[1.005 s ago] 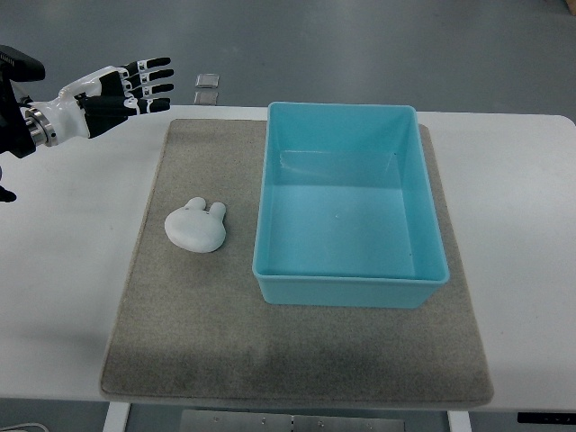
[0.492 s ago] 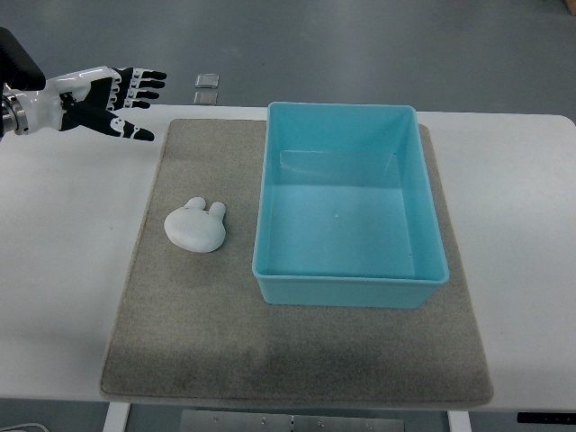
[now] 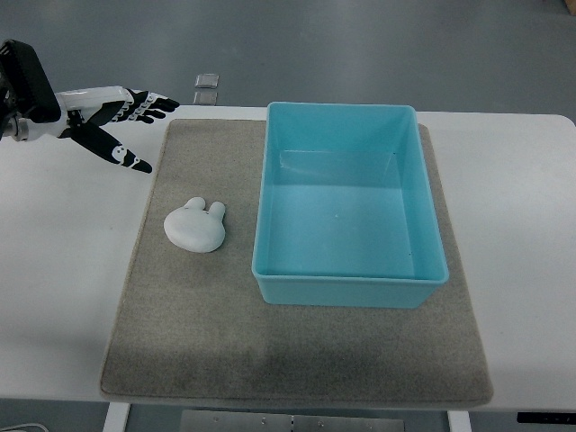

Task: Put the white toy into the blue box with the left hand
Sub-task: 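Move the open left hand down toward the white rabbit toy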

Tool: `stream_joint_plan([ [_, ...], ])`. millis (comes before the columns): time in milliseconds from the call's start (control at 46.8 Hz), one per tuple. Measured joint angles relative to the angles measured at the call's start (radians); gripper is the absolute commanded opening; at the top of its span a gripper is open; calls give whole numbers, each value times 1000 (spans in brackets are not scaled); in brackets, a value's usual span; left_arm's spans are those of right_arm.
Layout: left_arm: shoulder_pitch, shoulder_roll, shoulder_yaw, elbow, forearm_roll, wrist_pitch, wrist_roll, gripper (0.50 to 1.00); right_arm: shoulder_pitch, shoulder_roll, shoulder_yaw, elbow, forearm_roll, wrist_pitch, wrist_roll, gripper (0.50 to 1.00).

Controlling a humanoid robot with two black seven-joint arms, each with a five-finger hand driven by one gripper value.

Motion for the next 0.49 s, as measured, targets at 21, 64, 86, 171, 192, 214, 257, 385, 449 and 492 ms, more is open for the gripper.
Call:
stream_joint_plan([
  [21,5,4,1,-11,9,8,0,984,0,0,0,0,0,0,0,936],
  [64,16,10,1,-38,31,27,0,984,0,0,0,0,0,0,0,936],
  [86,20,12,1,-50,43,36,-1,984,0,0,0,0,0,0,0,936],
  [171,48,21,-2,-92,97,75,-6,984,0,0,0,0,0,0,0,936],
  [192,54,23,-4,-101,108,83,-9,984,0,0,0,0,0,0,0,936],
  [214,61,24,-5,-109,120,93,-12,986,0,0,0,0,0,0,0,936],
  [257,71,25,-8,-121,140,103,-17,986,0,0,0,0,0,0,0,936],
  [385,98,32,-9,-162,174,111,-19,988,0,0,0,0,0,0,0,936],
  [449,109,38,-7,-182,184,111,-19,988,0,0,0,0,0,0,0,936],
  [492,119,41,-5,-199,195,113,-19,988,0,0,0,0,0,0,0,936],
])
